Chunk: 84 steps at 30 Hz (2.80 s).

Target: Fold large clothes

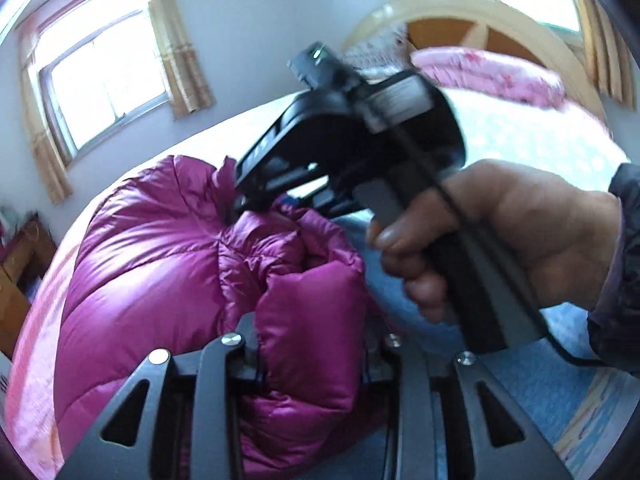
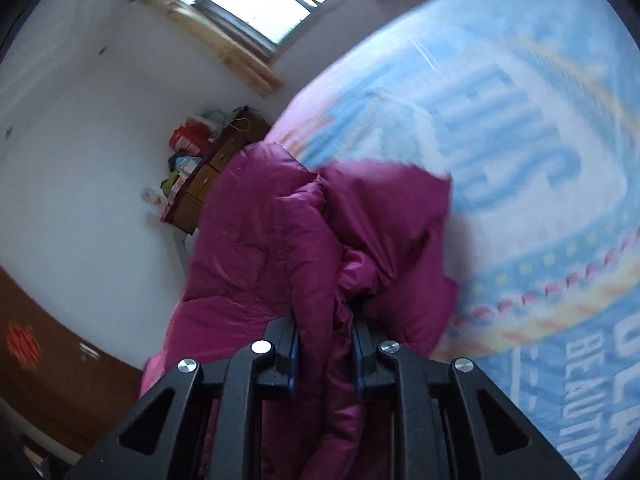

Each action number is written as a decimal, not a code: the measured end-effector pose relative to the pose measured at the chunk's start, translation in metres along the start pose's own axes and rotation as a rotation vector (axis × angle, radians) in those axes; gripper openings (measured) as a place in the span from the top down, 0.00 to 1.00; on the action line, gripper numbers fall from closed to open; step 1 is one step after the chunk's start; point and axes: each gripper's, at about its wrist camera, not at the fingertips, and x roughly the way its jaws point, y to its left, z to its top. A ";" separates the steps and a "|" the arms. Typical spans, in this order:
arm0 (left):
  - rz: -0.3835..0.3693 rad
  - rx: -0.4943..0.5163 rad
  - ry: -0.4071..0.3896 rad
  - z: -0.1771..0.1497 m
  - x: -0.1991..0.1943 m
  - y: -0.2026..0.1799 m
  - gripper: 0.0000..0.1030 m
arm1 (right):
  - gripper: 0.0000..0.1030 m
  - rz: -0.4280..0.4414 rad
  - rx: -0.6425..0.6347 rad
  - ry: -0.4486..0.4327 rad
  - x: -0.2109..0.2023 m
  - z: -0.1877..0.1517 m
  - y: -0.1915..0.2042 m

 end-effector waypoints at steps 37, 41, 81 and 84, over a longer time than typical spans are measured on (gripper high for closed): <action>0.230 -0.373 0.181 0.023 0.076 0.165 0.26 | 0.83 0.044 0.019 -0.069 -0.021 -0.023 -0.013; 0.283 -0.309 0.207 0.027 0.084 0.154 0.24 | 0.83 0.044 0.025 -0.091 -0.027 -0.024 -0.014; 0.387 -0.243 0.235 0.030 0.094 0.142 0.20 | 0.79 -0.287 -0.141 -0.059 0.005 0.016 0.022; 0.381 -0.252 0.234 0.029 0.094 0.142 0.20 | 0.74 -0.192 -0.040 -0.150 -0.034 -0.003 0.014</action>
